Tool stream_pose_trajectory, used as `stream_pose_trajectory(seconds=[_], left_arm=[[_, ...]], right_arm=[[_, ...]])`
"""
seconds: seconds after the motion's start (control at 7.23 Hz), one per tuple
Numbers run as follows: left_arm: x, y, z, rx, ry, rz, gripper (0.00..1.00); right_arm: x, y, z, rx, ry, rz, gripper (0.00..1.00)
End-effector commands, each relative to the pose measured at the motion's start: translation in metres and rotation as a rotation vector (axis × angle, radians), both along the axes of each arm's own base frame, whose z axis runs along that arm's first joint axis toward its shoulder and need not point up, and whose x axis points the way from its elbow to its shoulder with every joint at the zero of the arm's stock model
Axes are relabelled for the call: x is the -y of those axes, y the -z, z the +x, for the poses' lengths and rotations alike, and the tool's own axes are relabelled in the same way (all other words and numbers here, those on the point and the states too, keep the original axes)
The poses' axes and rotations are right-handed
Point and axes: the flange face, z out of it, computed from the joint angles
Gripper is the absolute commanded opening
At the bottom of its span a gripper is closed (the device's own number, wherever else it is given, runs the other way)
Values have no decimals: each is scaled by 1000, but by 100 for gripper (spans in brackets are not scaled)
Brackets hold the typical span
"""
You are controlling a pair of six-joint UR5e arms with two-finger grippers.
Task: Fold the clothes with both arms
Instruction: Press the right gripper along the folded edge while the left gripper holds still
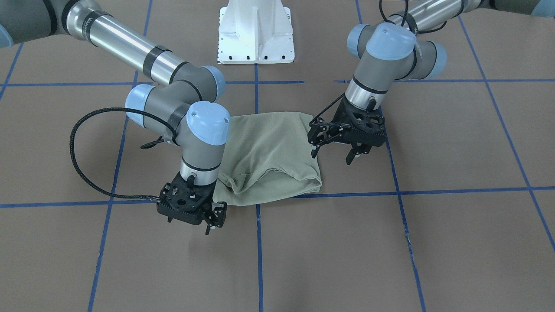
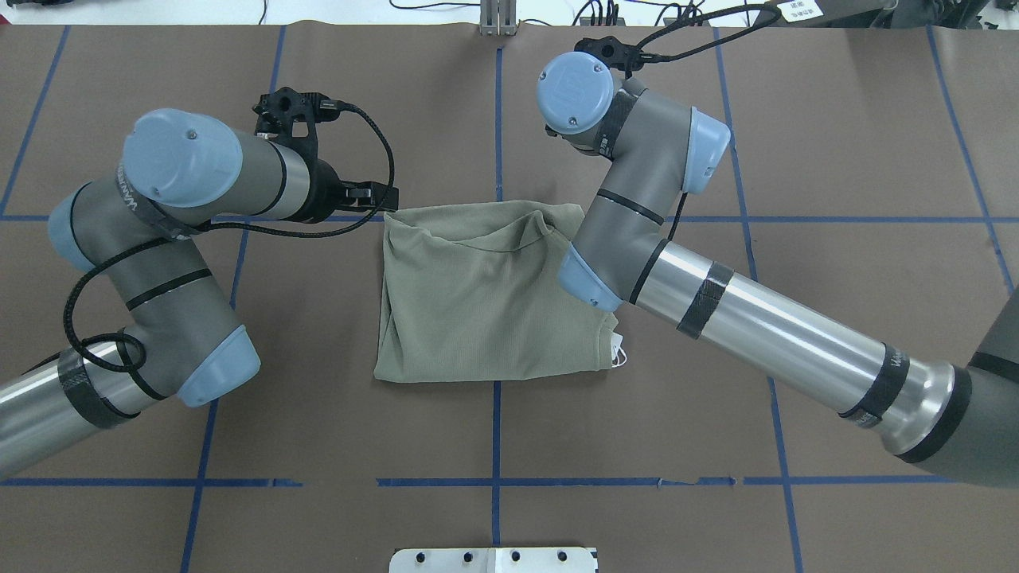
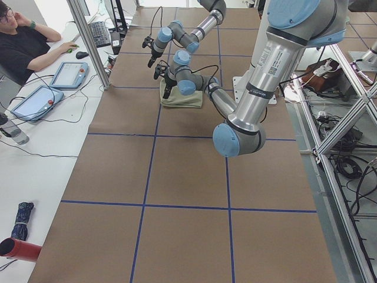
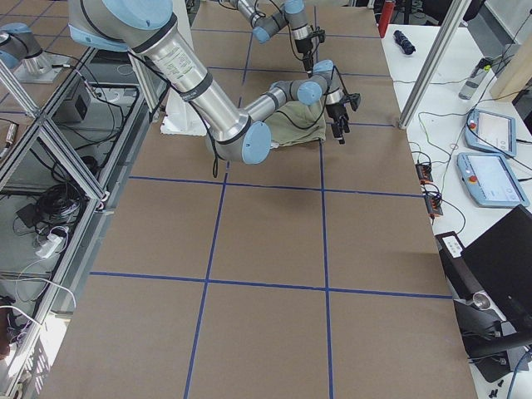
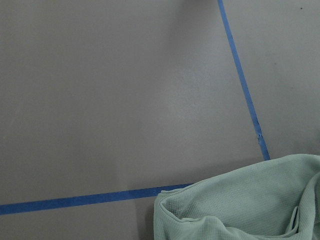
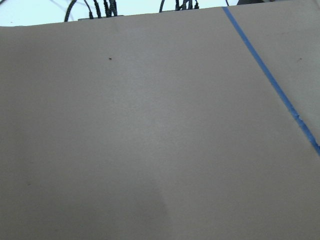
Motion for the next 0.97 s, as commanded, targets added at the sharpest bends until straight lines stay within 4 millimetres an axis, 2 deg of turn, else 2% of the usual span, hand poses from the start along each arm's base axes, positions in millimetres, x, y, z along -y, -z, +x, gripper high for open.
stream_pose_trajectory(seconds=[0.0,0.14,0.42,0.55,0.83], left_arm=[[-1,-4,0,5,-2,-2,100],[-1,-4,0,5,-2,-2,100],[-1,-7,0,7,-2,-4,100],[-1,-7,0,7,-2,-4,100],[-1,-7,0,7,-2,-4,100]], right_arm=[[-50,27,-42,122,-2,-28,99],[-68,27,-58,125,20,-24,96],[-88,23,-76,110,40,-12,88],[-93,18,-80,103,44,-11,76],[-95,16,-81,98,47,-9,61]])
